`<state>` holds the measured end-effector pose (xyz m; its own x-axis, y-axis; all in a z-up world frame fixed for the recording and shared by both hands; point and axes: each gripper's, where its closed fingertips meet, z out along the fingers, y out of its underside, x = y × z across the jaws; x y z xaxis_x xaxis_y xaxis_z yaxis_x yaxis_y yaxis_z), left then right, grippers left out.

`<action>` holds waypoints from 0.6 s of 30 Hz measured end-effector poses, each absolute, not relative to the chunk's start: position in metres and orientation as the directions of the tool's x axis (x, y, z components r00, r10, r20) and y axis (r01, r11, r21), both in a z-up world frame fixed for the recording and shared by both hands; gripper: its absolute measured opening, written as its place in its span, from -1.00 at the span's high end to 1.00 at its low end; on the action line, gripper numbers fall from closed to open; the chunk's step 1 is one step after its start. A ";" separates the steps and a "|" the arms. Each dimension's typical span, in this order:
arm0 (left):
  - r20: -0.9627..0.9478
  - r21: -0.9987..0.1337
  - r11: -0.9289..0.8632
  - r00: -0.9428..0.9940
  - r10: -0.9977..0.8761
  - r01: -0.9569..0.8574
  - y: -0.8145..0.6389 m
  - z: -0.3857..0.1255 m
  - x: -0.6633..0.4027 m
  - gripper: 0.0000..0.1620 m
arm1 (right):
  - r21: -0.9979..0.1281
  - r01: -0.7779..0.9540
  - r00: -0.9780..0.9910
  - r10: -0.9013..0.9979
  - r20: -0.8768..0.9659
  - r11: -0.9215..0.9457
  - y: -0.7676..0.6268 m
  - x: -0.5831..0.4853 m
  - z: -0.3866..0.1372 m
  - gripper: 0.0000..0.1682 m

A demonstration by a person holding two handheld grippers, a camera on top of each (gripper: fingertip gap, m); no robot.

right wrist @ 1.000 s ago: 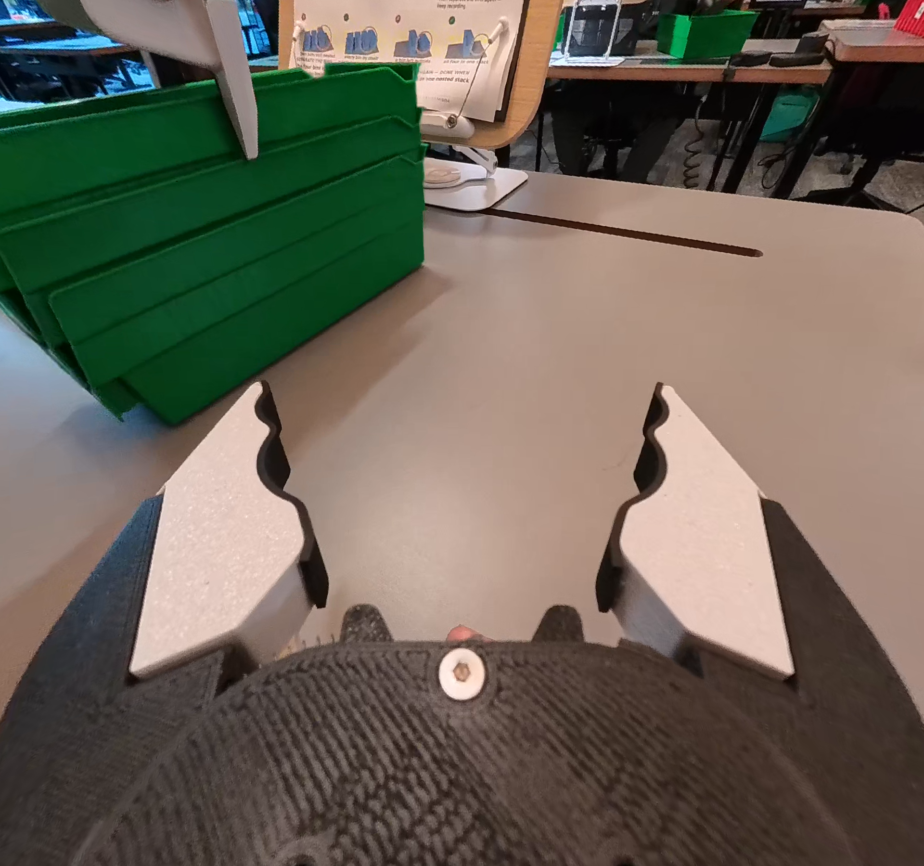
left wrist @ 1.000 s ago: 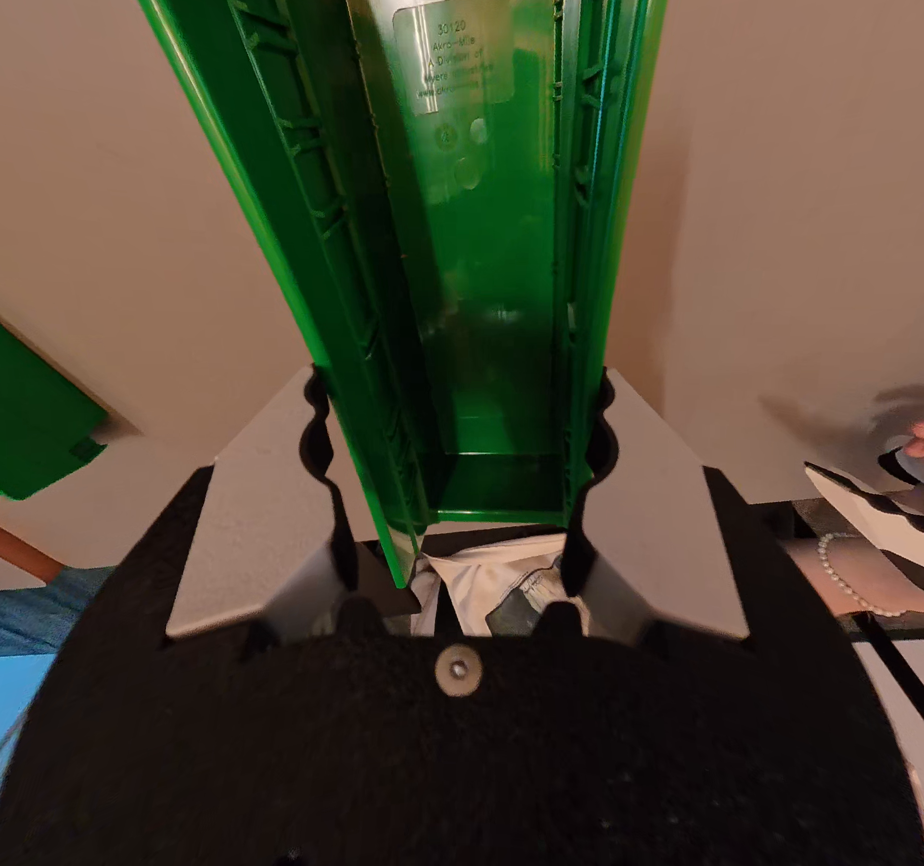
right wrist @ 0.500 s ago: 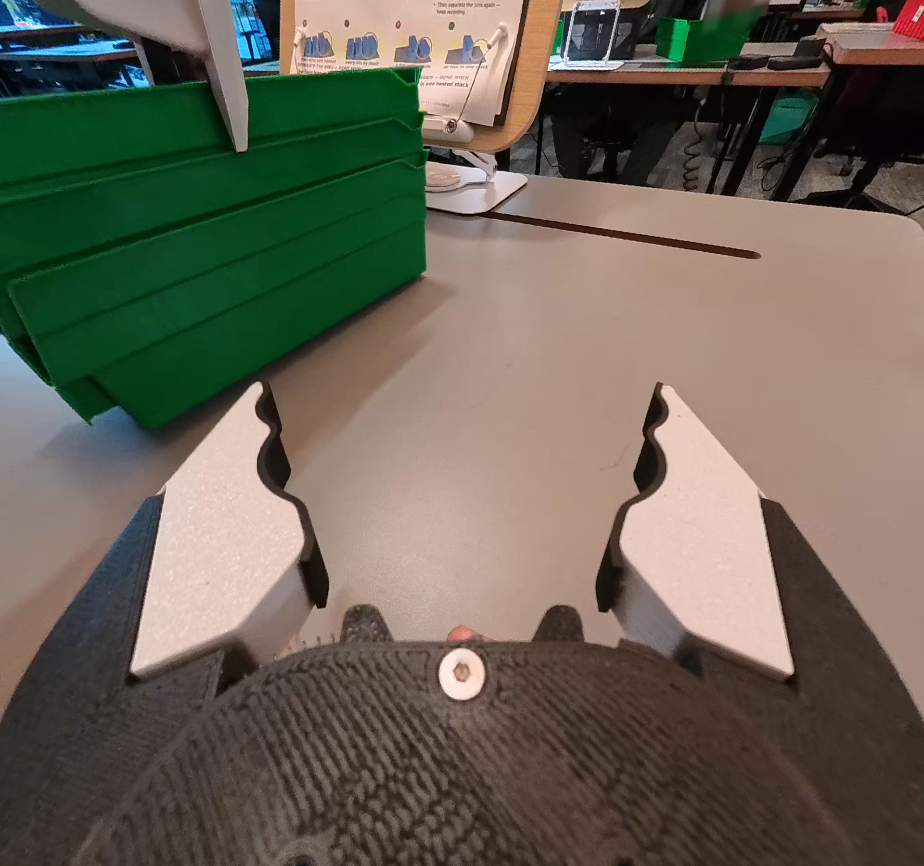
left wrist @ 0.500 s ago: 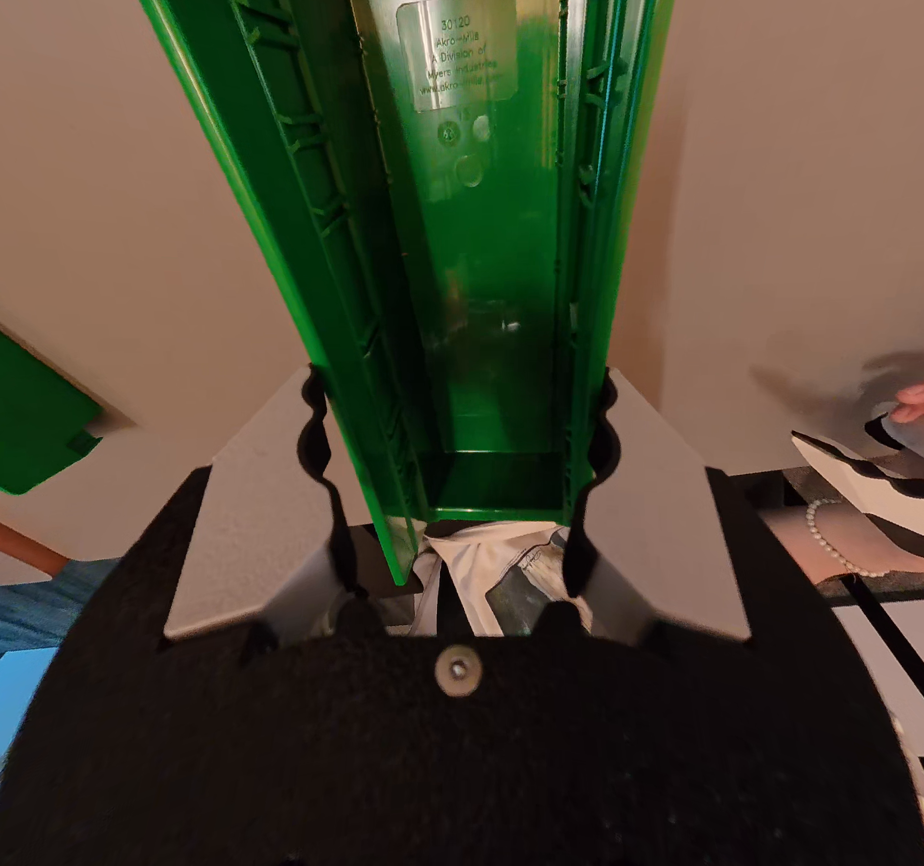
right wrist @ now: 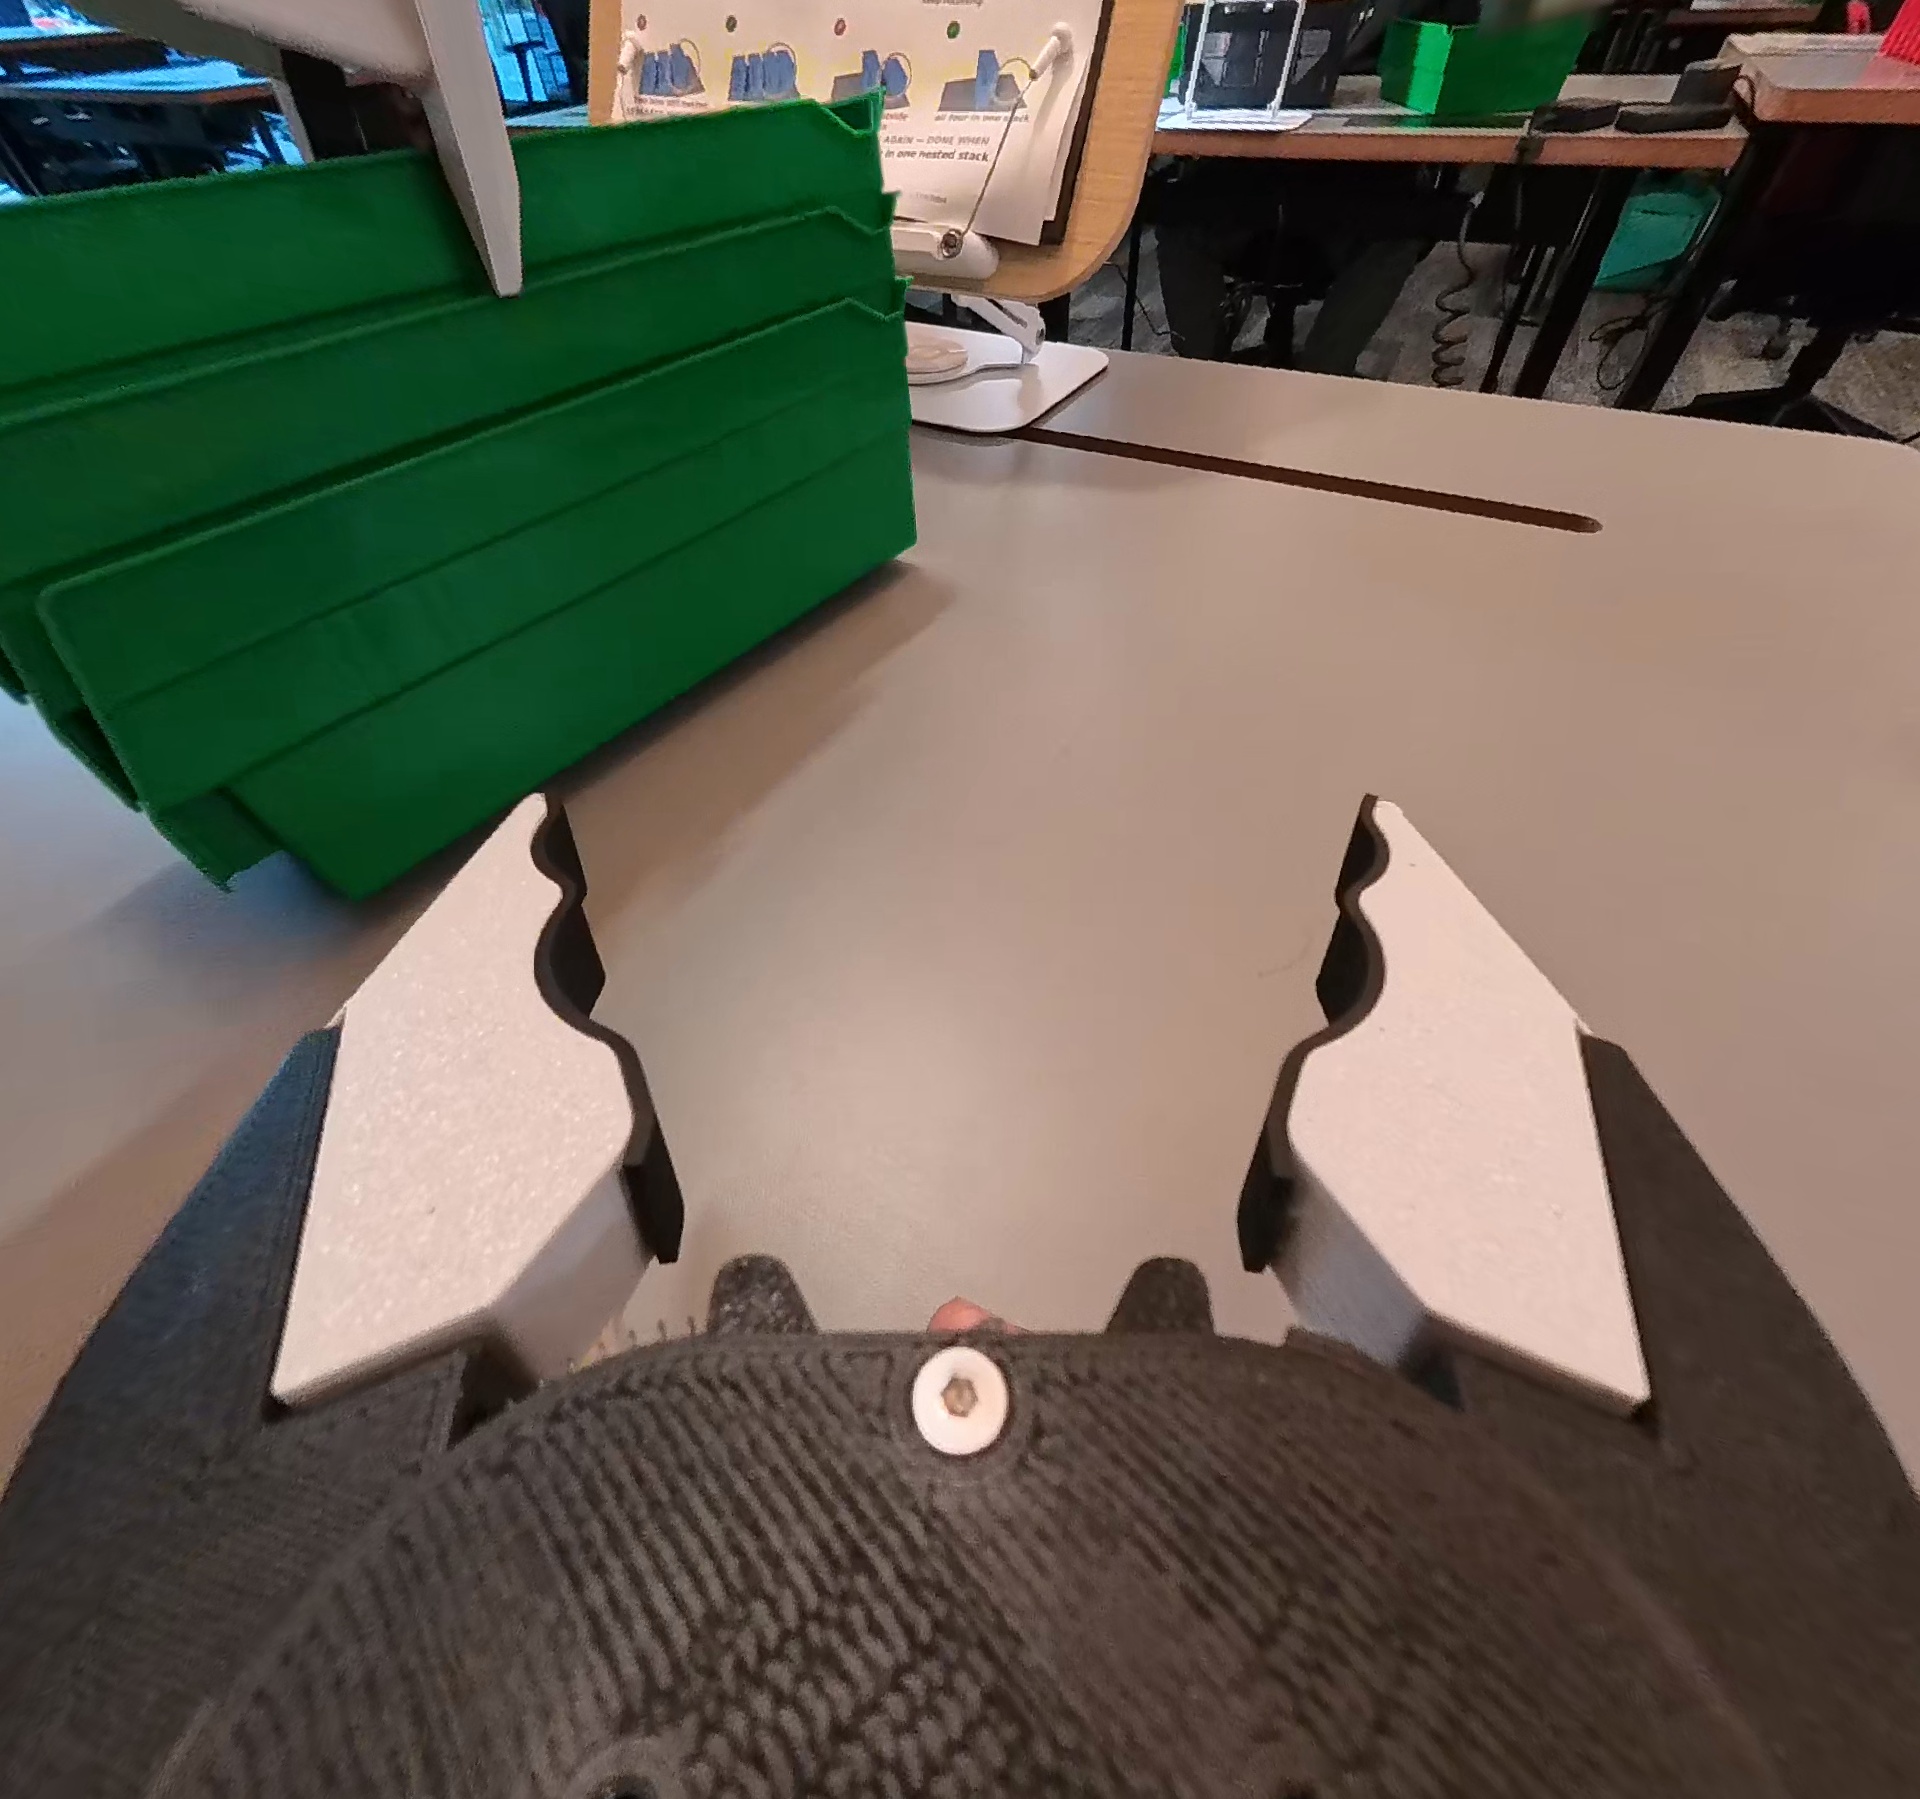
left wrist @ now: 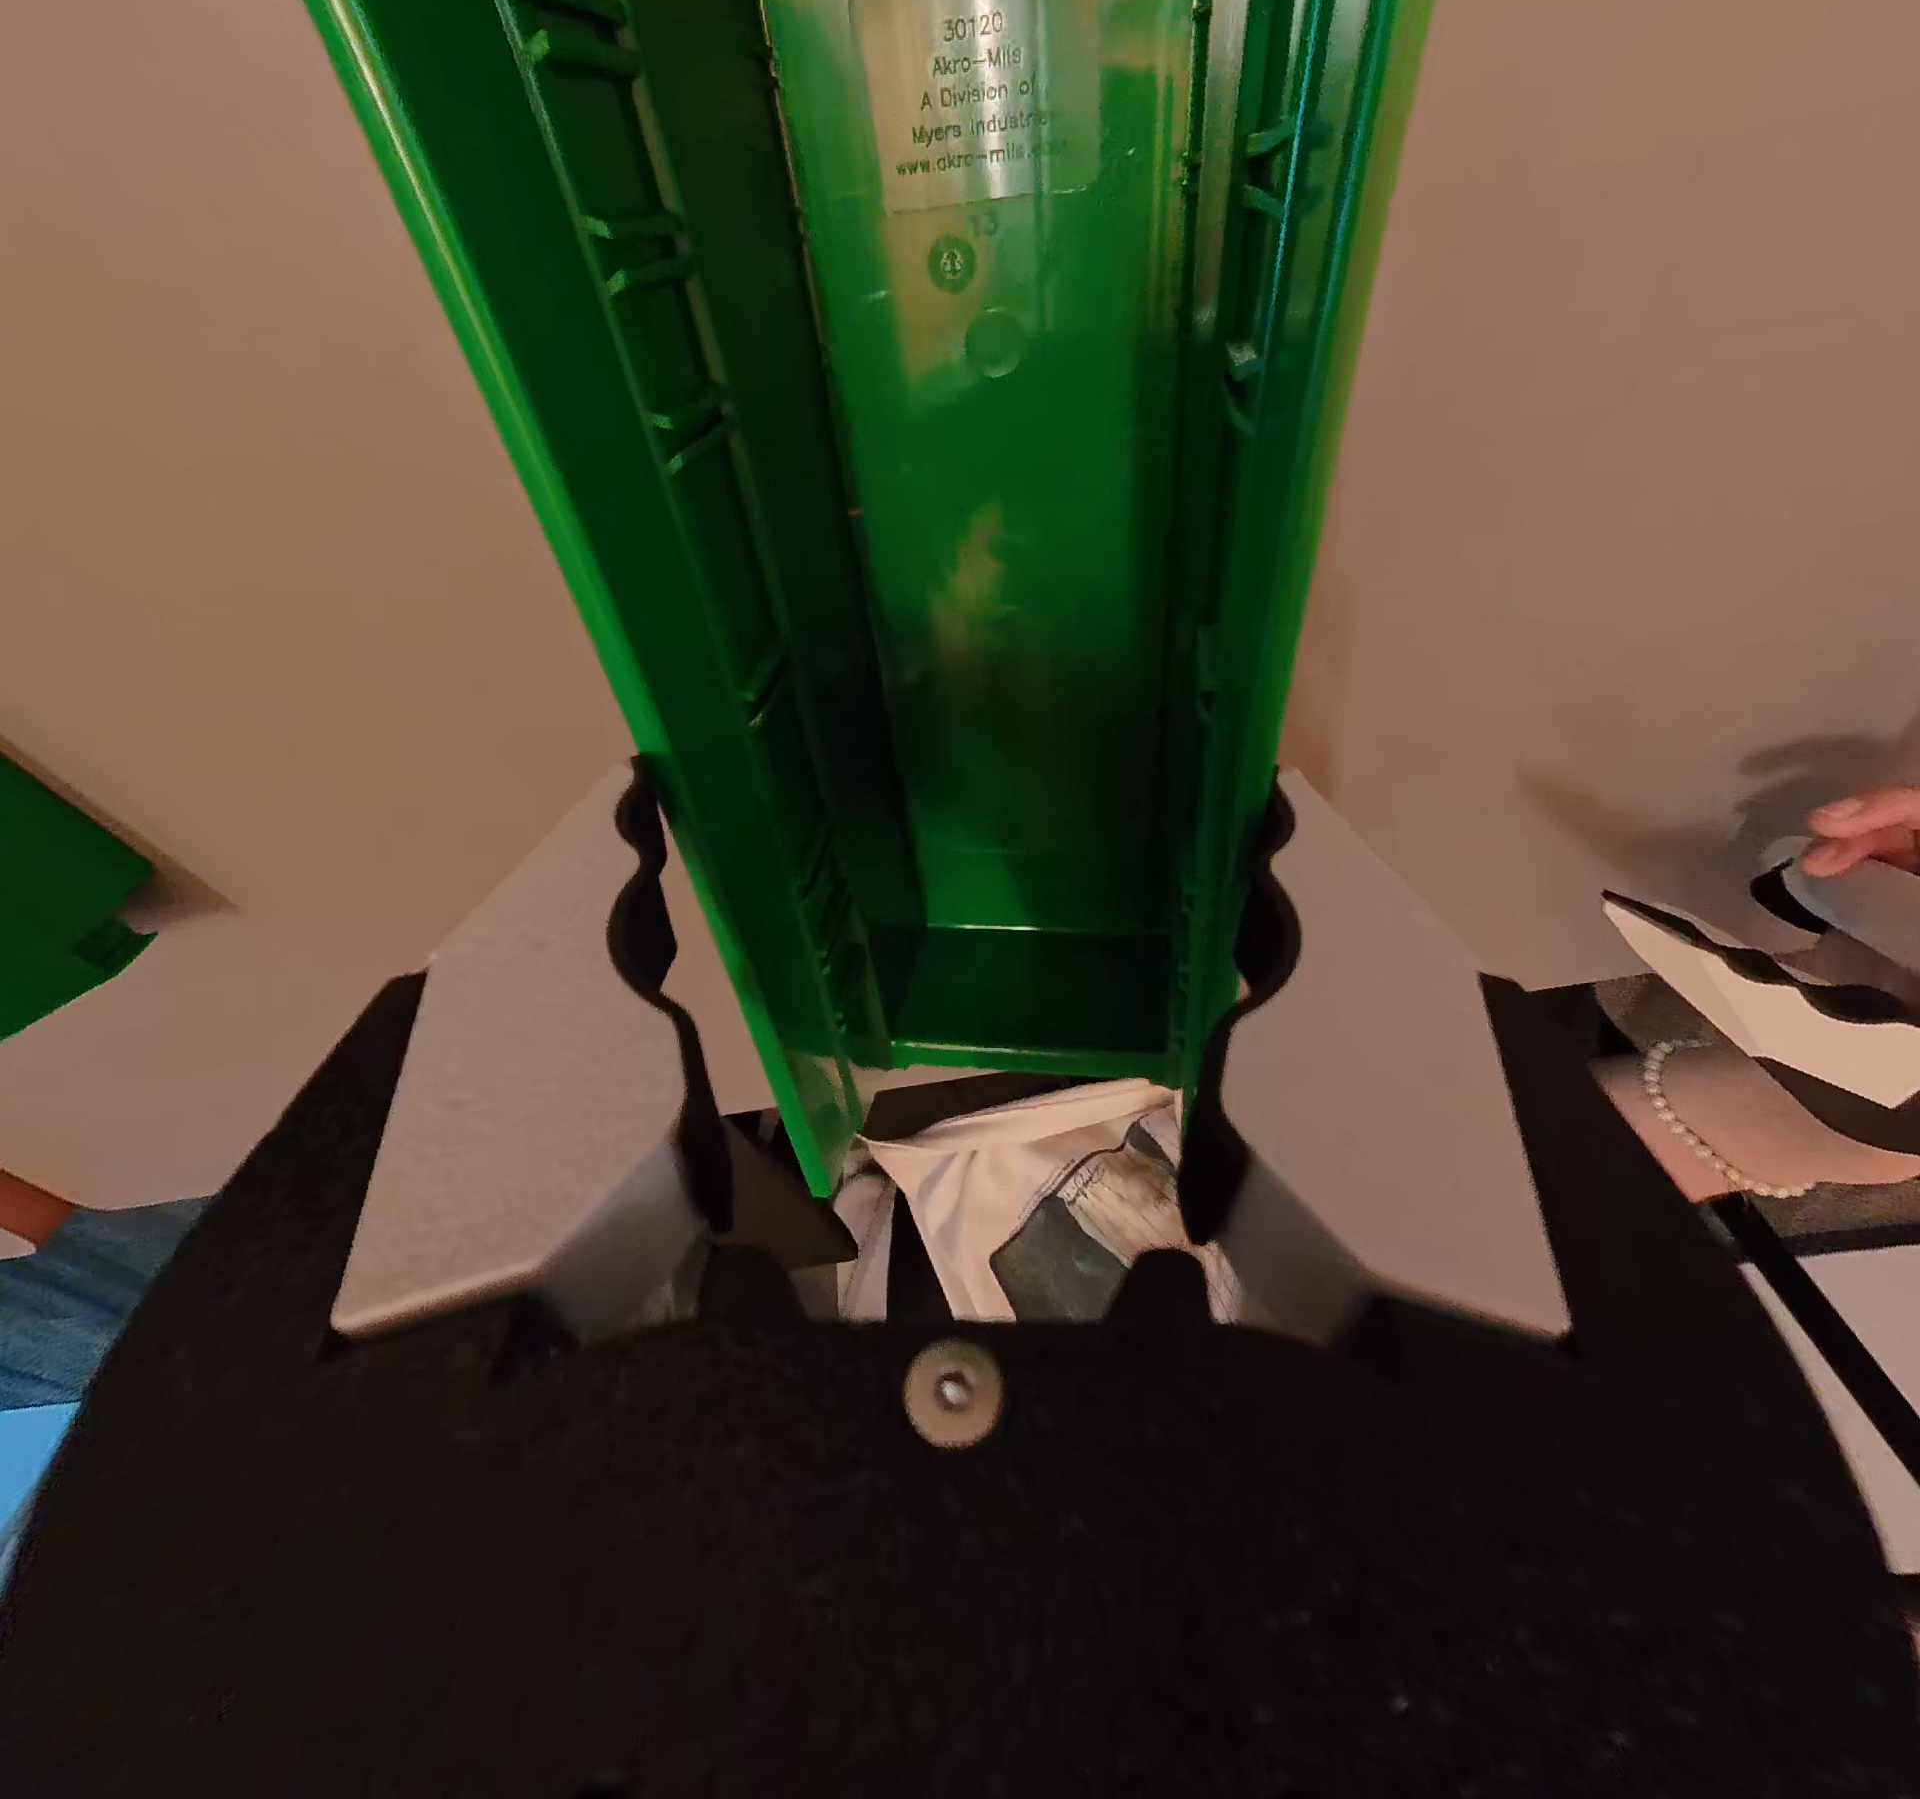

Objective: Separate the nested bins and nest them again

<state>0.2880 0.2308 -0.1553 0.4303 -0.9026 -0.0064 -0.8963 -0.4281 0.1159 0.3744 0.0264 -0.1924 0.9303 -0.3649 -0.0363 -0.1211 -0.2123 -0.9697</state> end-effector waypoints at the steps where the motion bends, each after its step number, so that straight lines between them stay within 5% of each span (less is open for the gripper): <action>1: -0.011 0.114 -0.421 0.422 -0.906 -0.900 0.230 -0.155 0.288 -0.36 | -0.970 -0.122 0.931 -0.364 -0.037 -0.212 0.027 0.374 -0.193 -0.67; 18: -0.120 0.161 -0.520 0.506 -0.854 -0.839 0.235 -0.152 0.286 -0.21 | -0.969 -0.120 0.934 -0.354 -0.037 -0.214 0.026 0.373 -0.192 -0.67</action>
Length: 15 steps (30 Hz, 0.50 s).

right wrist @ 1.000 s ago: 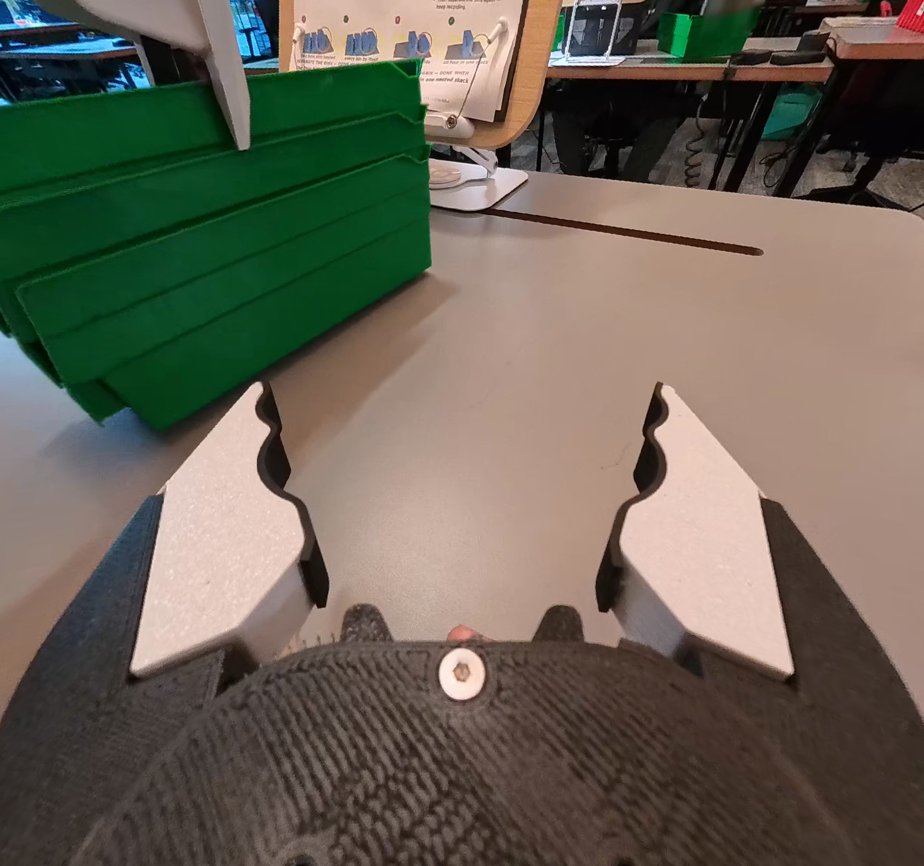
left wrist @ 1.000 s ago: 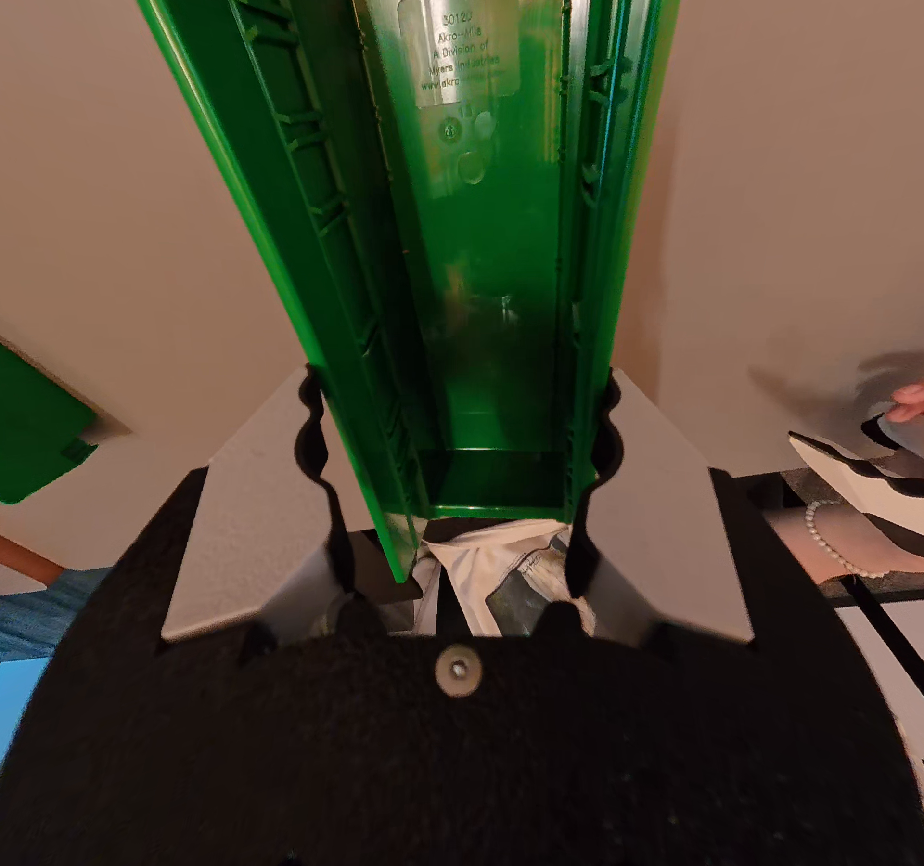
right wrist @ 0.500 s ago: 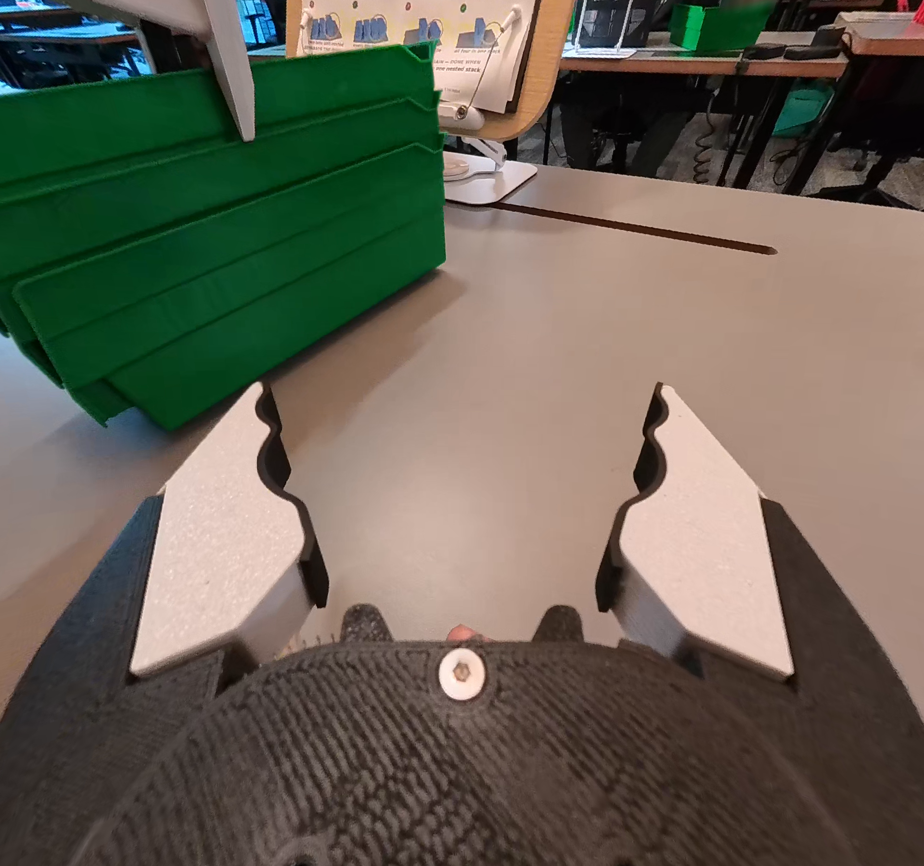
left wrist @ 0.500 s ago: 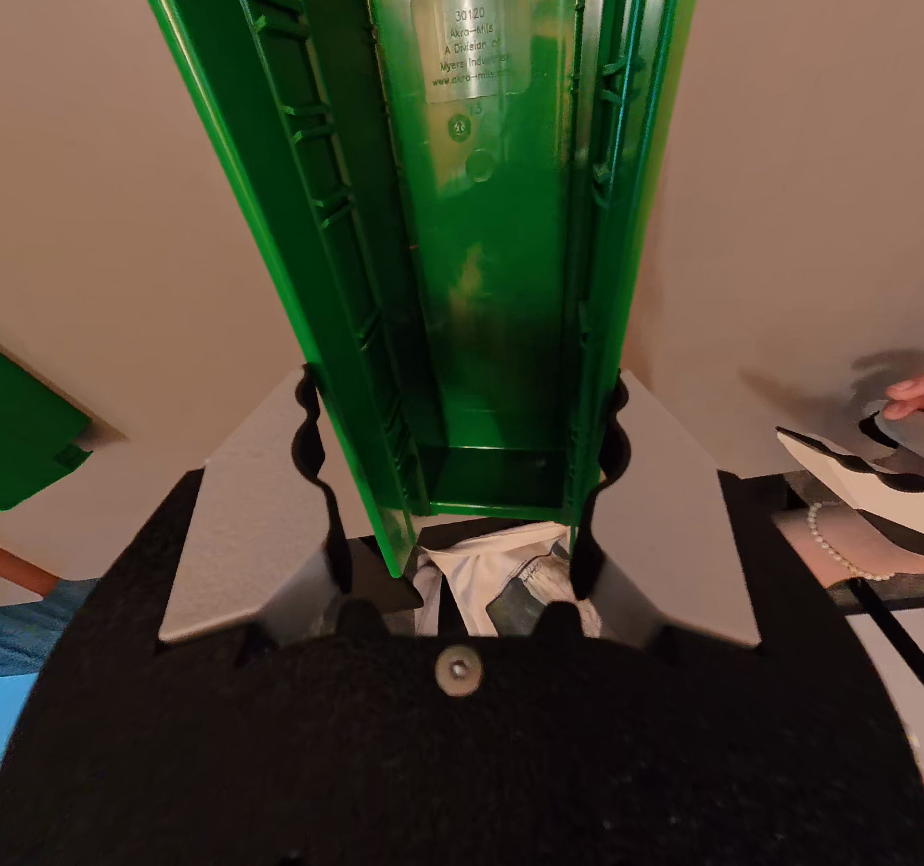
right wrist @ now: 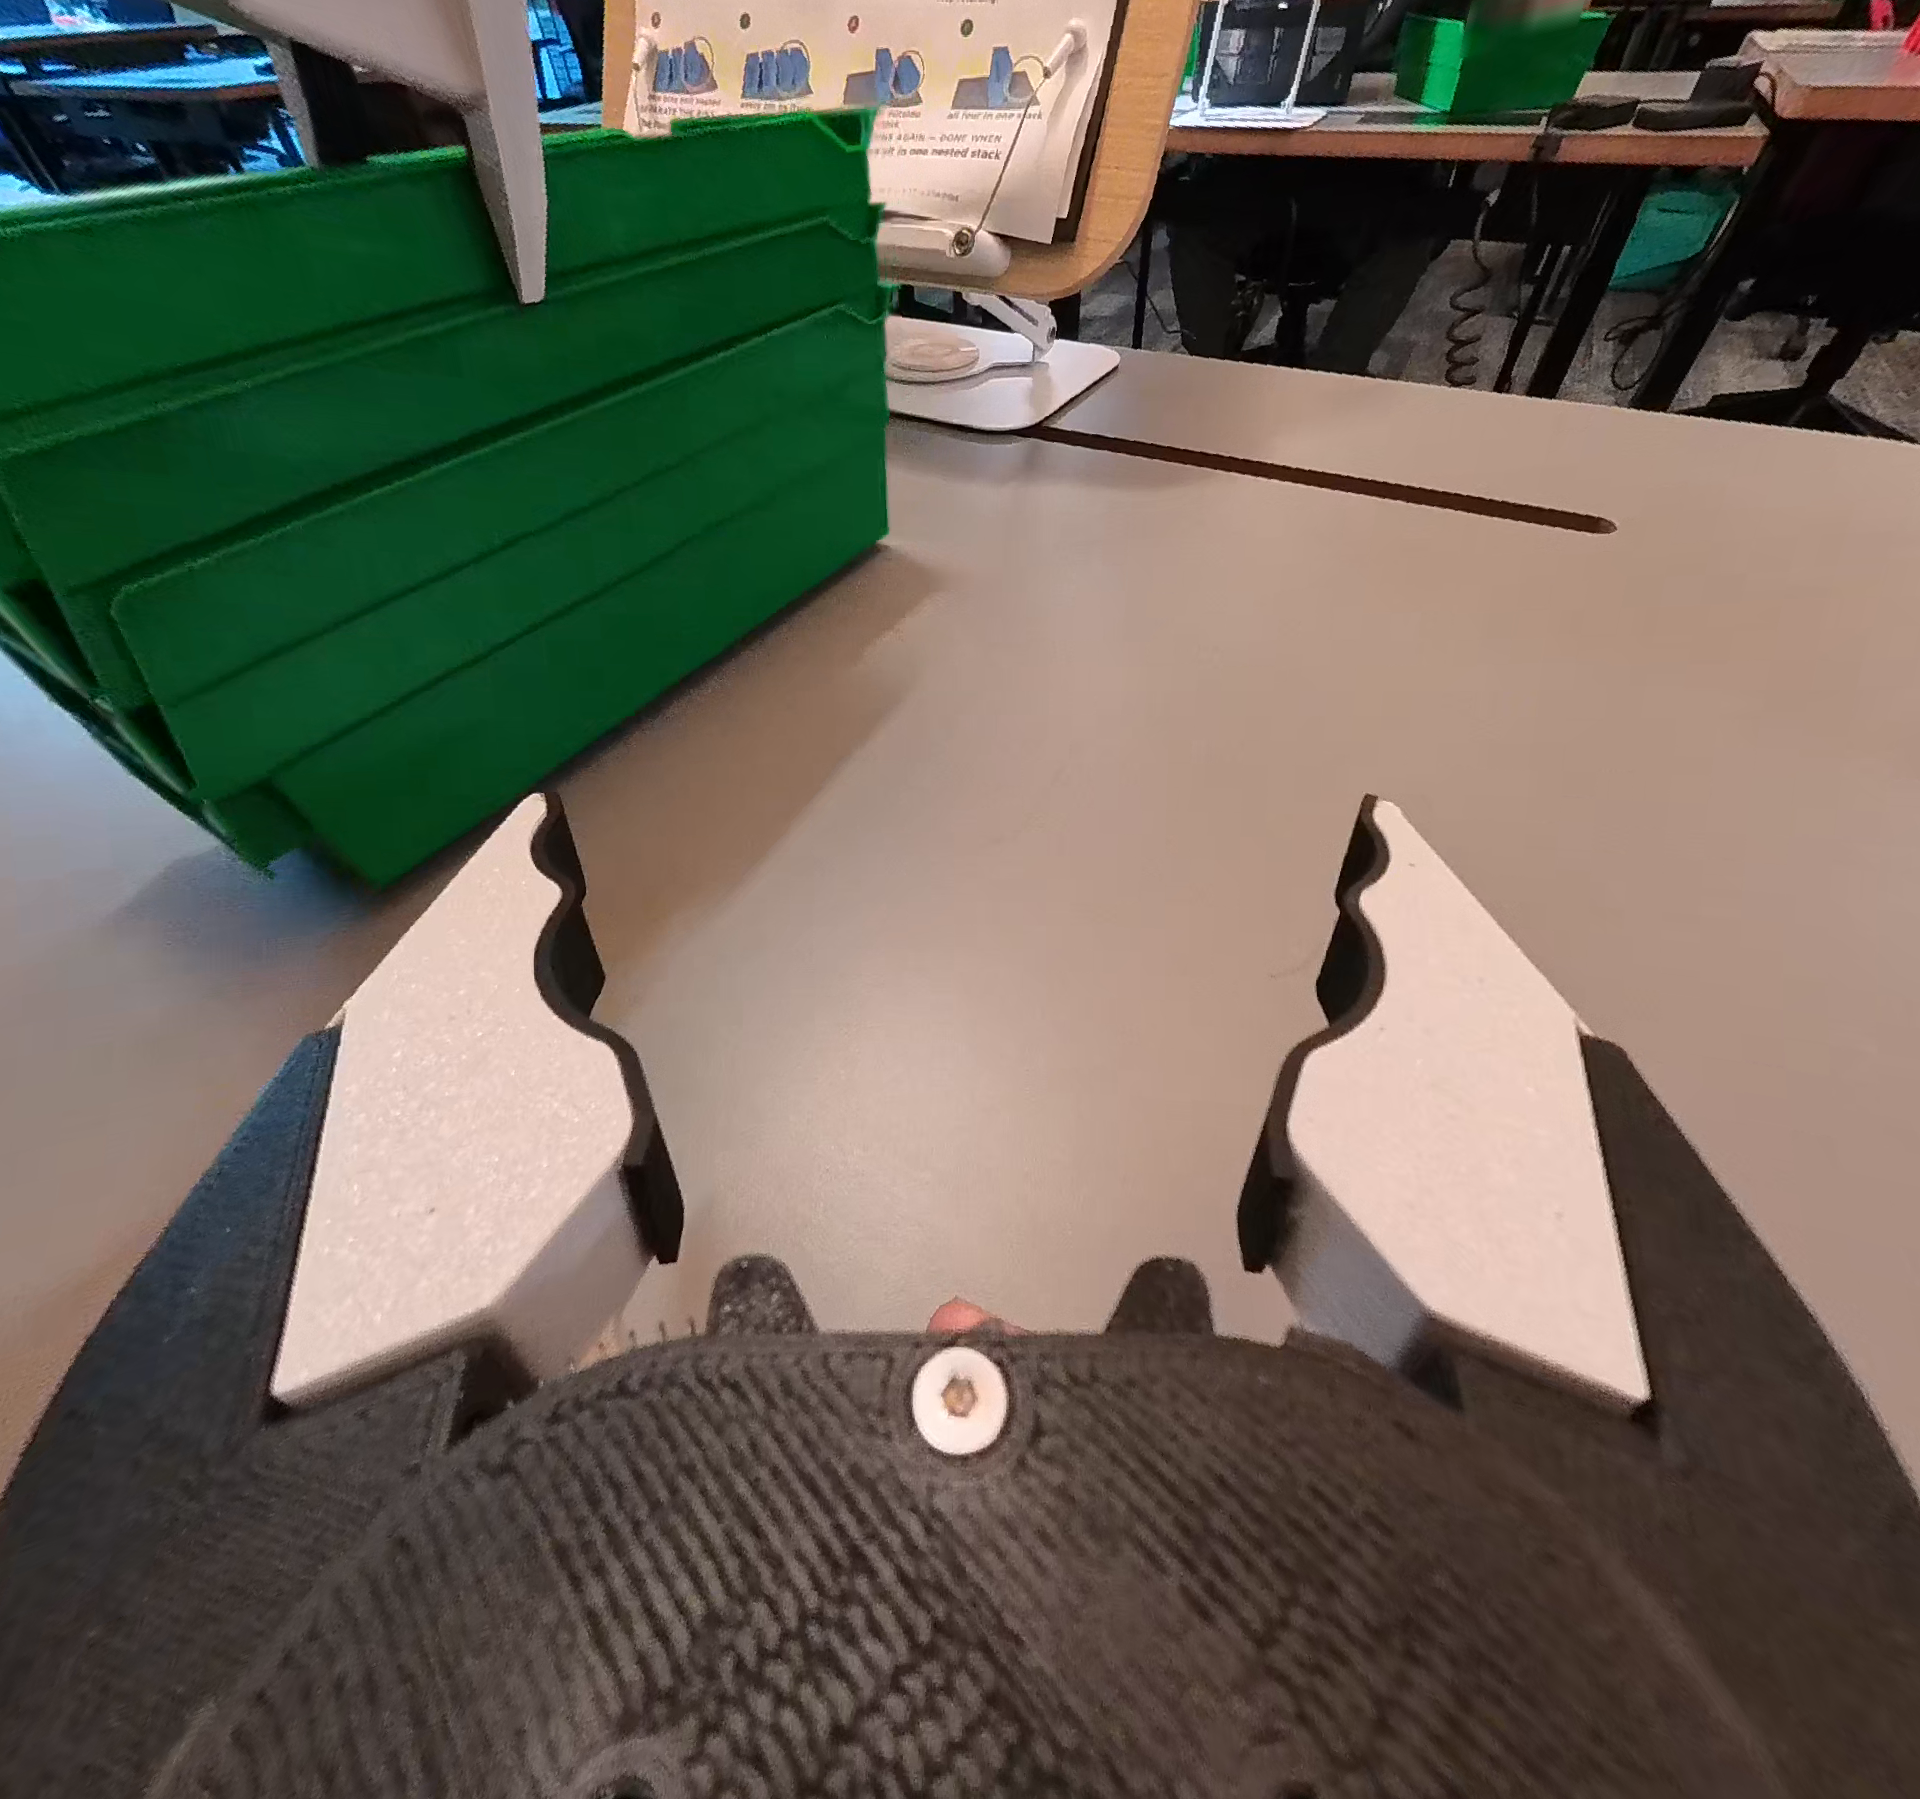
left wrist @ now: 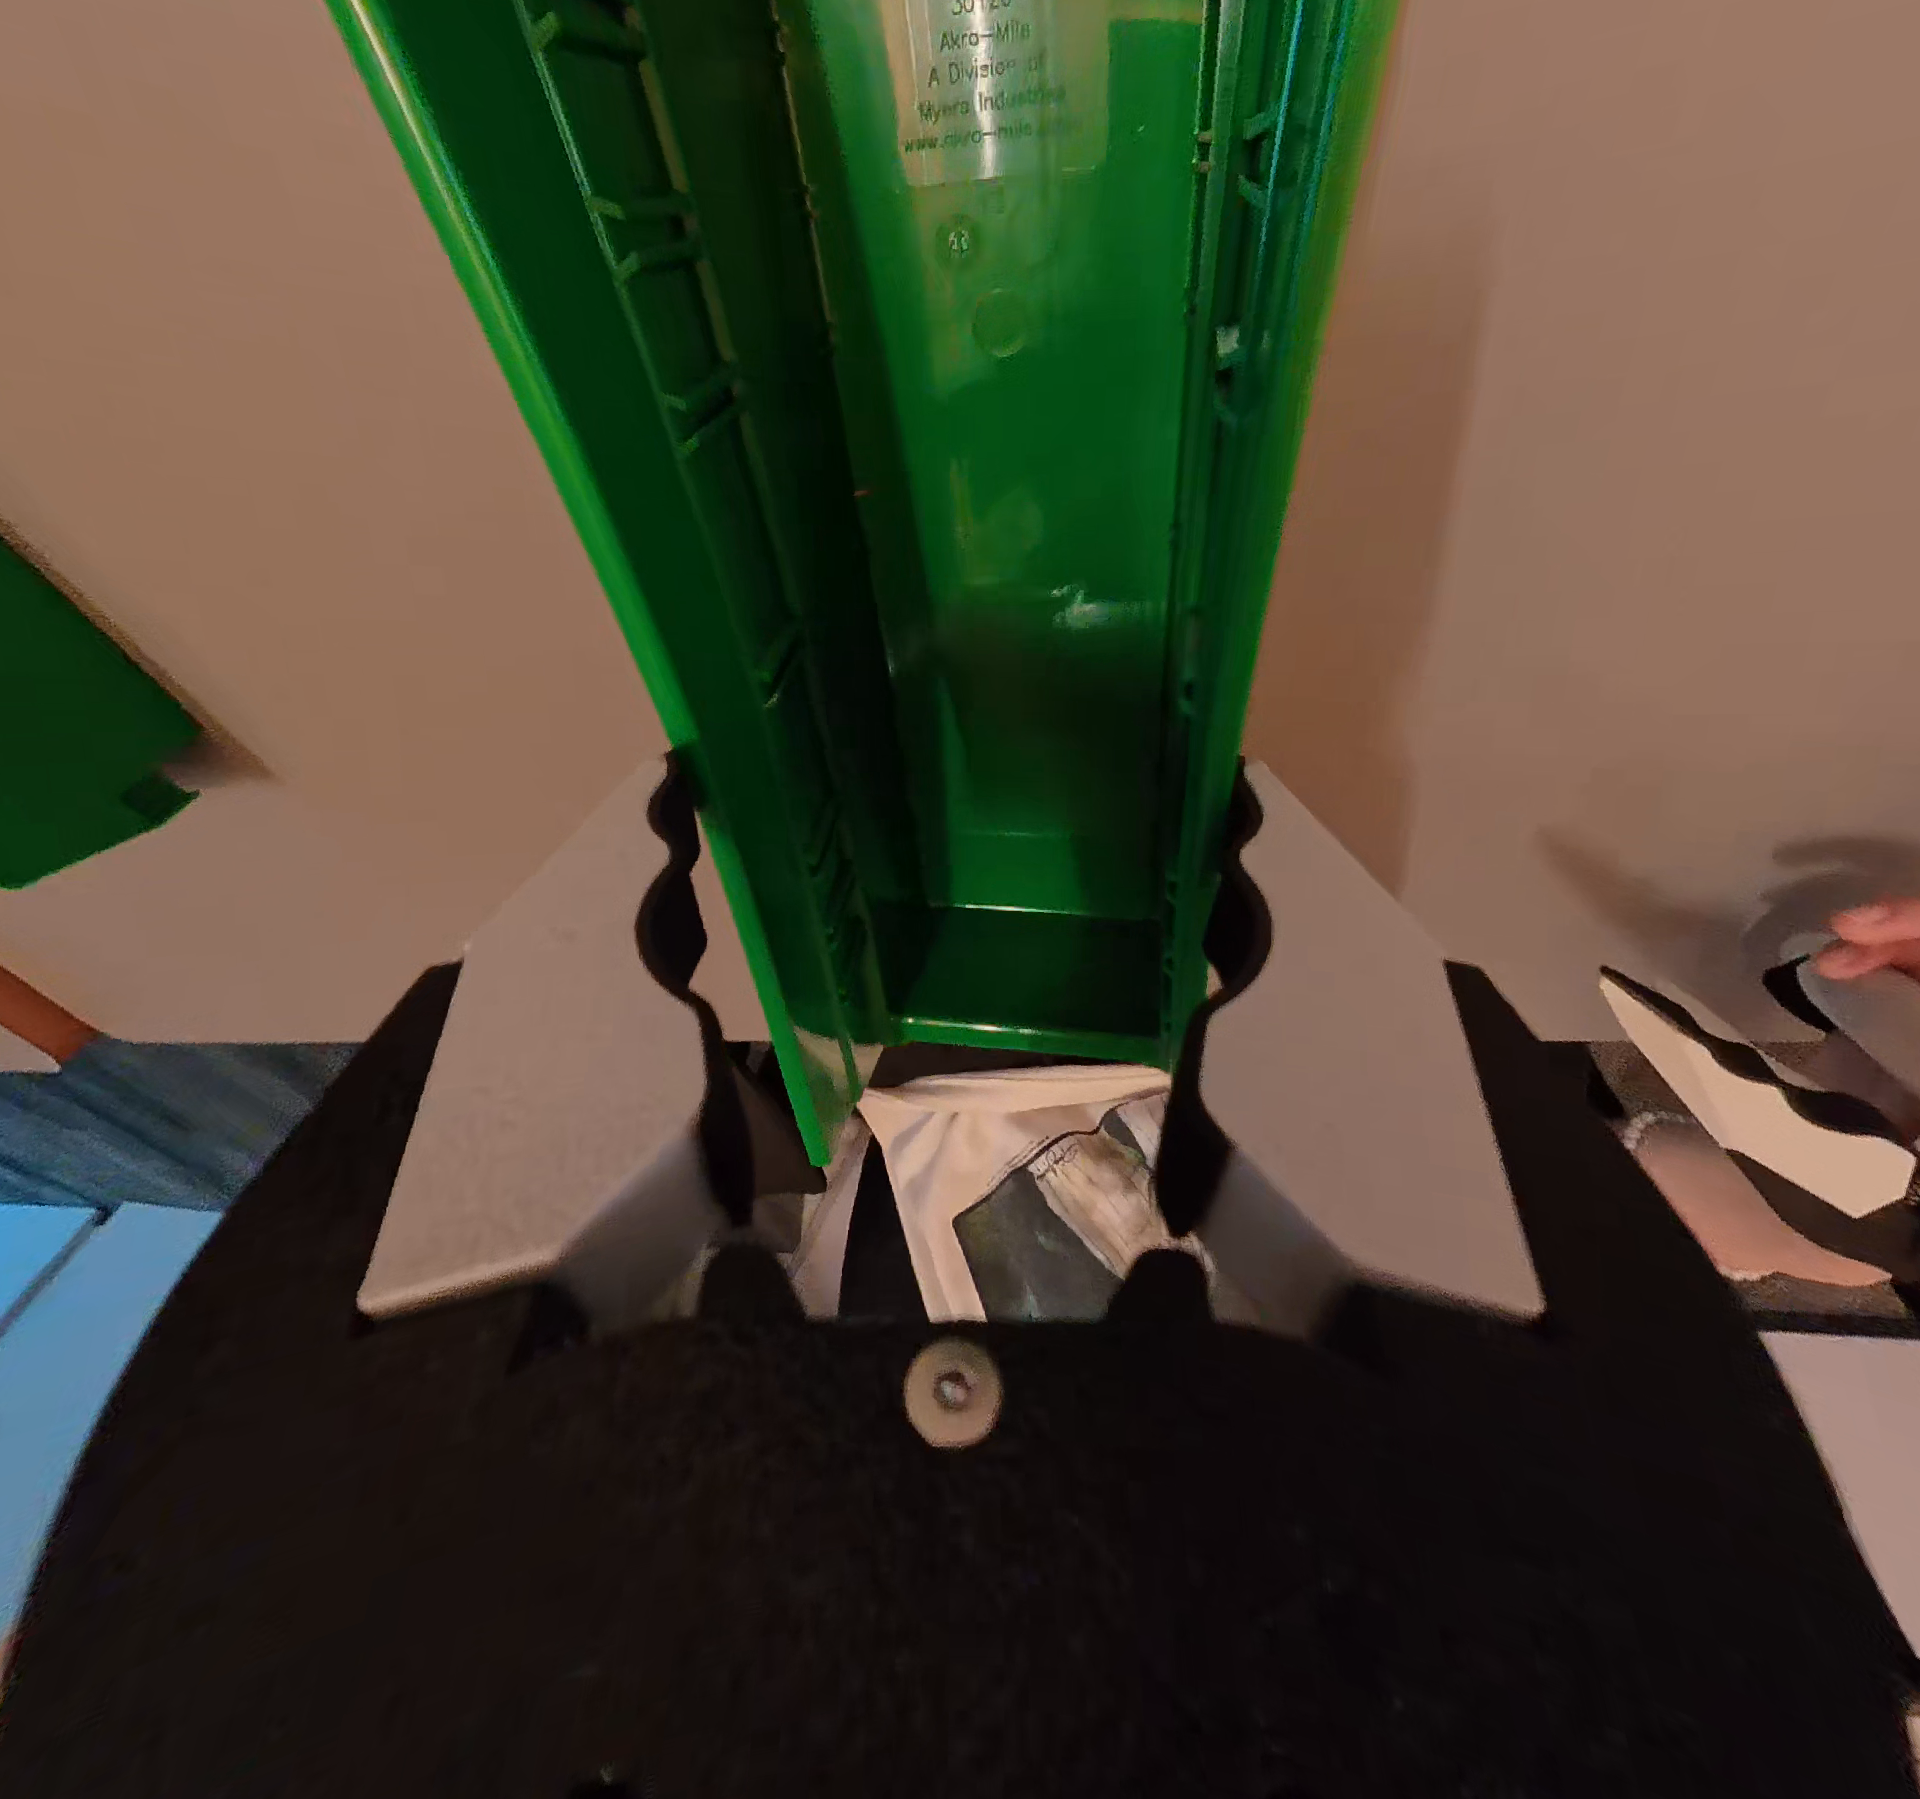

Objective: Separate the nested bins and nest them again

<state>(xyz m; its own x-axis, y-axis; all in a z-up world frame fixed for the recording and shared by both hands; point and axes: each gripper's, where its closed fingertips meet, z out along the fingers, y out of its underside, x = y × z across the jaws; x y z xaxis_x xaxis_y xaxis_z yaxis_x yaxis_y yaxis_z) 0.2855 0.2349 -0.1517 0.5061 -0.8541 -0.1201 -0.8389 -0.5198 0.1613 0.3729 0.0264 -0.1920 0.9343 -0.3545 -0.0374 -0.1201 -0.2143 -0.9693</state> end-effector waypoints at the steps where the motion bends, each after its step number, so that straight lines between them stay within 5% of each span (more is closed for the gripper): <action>1: -0.126 0.168 -0.527 0.513 -0.849 -0.833 0.236 -0.151 0.284 -0.20 | -0.970 -0.120 0.934 -0.355 -0.038 -0.212 0.026 0.373 -0.191 -0.67; 15: -0.083 0.183 -0.517 0.511 -0.855 -0.836 0.230 -0.143 0.285 -0.25 | -0.970 -0.131 0.933 -0.357 -0.051 -0.204 0.023 0.375 -0.191 -0.67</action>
<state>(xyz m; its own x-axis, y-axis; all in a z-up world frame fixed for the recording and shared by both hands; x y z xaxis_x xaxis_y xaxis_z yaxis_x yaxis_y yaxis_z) 0.2853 0.2300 -0.1434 0.5113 -0.8554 -0.0828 -0.8360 -0.5174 0.1829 0.3752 0.0231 -0.1913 0.9329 -0.3565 -0.0509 -0.1311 -0.2044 -0.9701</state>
